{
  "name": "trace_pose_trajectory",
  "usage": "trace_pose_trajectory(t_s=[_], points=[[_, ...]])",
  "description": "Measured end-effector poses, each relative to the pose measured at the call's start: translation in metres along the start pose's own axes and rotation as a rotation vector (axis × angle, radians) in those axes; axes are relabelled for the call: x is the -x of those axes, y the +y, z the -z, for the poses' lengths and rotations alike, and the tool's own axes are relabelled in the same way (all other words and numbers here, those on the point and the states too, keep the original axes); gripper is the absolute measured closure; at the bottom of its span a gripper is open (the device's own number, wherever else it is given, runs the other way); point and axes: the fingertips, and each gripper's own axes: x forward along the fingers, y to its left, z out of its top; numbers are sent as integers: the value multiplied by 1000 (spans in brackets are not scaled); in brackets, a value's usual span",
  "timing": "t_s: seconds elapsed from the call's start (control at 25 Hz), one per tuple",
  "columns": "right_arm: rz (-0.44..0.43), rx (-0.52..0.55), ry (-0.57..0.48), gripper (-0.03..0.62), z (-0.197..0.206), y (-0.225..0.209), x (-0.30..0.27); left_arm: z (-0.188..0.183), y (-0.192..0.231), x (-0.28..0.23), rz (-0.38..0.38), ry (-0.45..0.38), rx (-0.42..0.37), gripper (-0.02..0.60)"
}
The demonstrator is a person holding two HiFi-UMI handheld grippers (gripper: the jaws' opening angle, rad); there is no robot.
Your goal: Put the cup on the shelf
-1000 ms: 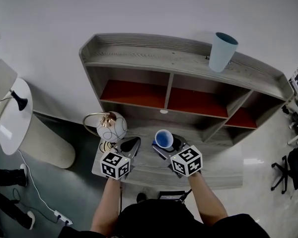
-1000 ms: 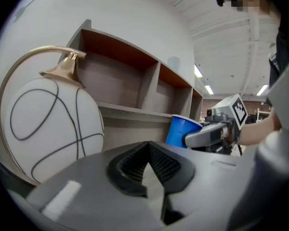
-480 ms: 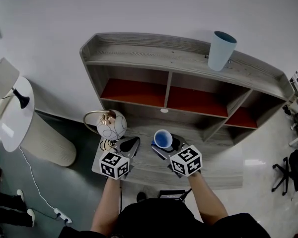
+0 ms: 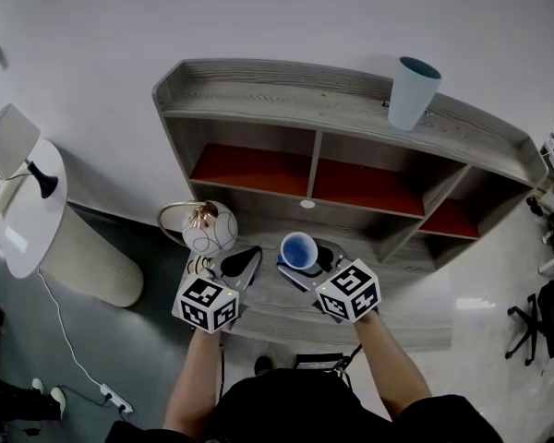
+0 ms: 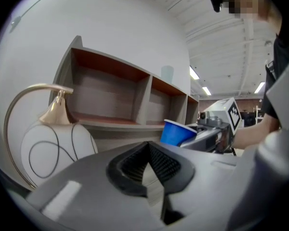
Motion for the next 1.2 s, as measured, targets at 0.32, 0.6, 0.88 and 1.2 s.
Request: trace_pose_trajectory(t_s=[0.32,0.6,0.88,1.2], points=[[79,84,-64,301,-69,-17,-19,-63,11,-3,-56,-64,-41,581],[167,50,-96,301,-113,-39,-40,-104,35,-11,-159,-76,-88,581],[218,48,-71,301,-127,-58,-60,-116,59,-23,-238,-63,-83,581],[276,48,-31,301,-131,-79,-89,-120,78,-28,-334,-54,-59,581]])
